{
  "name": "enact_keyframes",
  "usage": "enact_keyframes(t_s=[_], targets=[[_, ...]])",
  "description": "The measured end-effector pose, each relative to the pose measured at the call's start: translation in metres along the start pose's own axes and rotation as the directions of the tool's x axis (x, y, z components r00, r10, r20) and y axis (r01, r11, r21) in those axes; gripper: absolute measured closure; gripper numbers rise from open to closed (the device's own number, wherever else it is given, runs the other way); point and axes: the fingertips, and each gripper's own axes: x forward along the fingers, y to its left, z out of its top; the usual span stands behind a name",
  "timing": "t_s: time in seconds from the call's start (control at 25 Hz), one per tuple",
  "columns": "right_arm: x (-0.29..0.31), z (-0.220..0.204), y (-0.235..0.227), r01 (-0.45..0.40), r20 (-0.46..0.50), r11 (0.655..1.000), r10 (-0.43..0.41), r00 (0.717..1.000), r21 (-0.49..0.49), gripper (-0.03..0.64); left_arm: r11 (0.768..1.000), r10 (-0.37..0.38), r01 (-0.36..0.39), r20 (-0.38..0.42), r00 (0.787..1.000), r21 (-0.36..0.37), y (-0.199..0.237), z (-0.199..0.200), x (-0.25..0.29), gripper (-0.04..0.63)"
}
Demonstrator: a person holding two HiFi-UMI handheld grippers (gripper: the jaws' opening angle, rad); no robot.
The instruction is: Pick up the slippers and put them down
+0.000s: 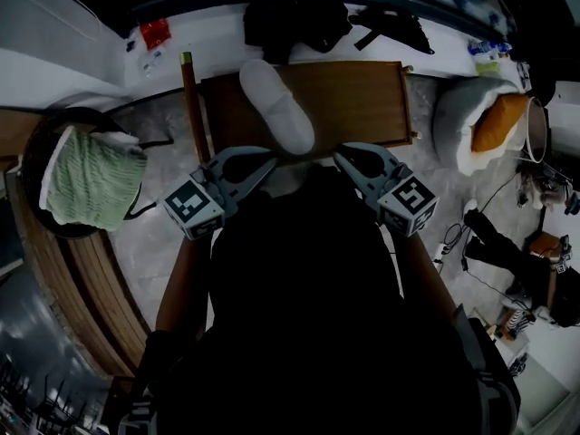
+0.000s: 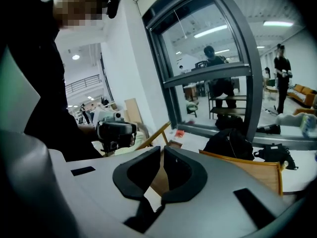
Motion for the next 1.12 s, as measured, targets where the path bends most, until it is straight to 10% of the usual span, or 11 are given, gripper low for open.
enact_keyframes(t_s=[0.48, 0.72, 1.12], targets=[[0.019, -0.032, -0.060, -0.288, -0.054, 0.911, 0.317, 0.947, 0.296, 0.579, 0.963, 0.239, -0.230, 0.048, 0.970, -0.139, 0.029, -0.024, 0.030, 0.584], [0.046, -0.101, -0.069, -0.343, -0.116, 0.766, 0.474, 0.873, 0.544, 0.442, 0.919, 0.299, -0.303, -0.053, 0.953, -0.251, 0.024, -0.083, 0.044, 0.584], [0.092, -0.173, -0.084, -0.352, -0.149, 0.643, 0.591, 0.793, 0.680, 0.394, 0.854, 0.447, -0.456, -0.098, 0.889, -0.251, 0.071, -0.148, 0.042, 0.584]])
